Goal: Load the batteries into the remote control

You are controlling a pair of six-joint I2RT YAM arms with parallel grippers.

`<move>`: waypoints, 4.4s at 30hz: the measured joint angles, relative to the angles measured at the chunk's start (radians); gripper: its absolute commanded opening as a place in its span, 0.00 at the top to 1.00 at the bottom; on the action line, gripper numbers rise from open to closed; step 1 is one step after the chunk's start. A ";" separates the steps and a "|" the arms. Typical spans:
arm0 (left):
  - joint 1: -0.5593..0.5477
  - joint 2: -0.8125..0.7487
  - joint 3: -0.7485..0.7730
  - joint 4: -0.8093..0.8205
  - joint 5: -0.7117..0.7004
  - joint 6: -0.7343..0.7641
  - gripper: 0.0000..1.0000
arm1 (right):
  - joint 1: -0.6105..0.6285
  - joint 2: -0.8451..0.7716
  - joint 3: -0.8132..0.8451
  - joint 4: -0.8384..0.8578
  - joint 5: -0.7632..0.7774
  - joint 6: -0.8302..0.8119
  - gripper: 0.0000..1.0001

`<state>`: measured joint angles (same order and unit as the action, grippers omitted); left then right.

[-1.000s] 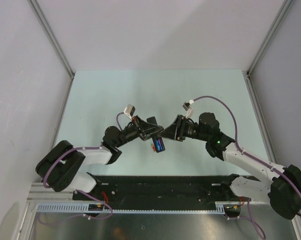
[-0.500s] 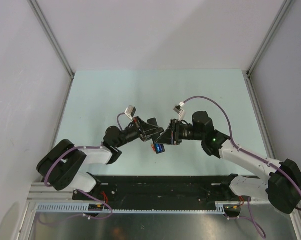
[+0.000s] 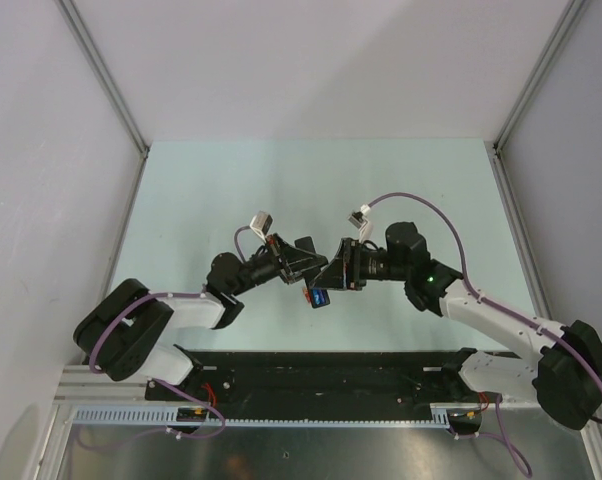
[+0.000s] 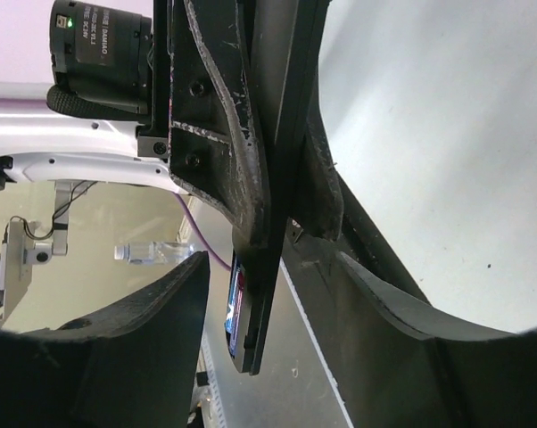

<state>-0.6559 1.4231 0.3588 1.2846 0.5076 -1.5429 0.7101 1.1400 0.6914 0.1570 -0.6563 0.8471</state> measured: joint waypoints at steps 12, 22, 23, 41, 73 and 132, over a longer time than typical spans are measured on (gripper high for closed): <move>0.019 0.000 -0.008 0.010 0.000 -0.001 1.00 | -0.104 -0.179 0.011 -0.174 0.038 -0.079 0.28; 0.096 -0.037 -0.152 0.016 -0.032 0.018 1.00 | -0.175 -0.140 0.116 -0.556 0.740 -0.228 0.33; 0.096 -0.040 -0.165 0.015 -0.034 0.020 1.00 | -0.184 -0.083 0.116 -0.565 0.781 -0.231 0.33; 0.096 -0.097 -0.269 0.016 -0.041 0.026 1.00 | -0.241 0.458 0.298 -0.645 0.983 -0.228 0.34; 0.100 -0.085 -0.280 0.015 -0.041 0.026 1.00 | -0.291 0.621 0.367 -0.600 0.932 -0.309 0.55; -0.018 0.338 -0.010 0.023 -0.214 0.113 1.00 | 0.256 0.375 0.830 -1.457 0.634 -0.422 1.00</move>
<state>-0.6735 1.7607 0.3492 1.3075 0.2935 -1.4296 0.9657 1.5150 1.5211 -1.2999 -0.0227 0.4248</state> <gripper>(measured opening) 0.179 0.434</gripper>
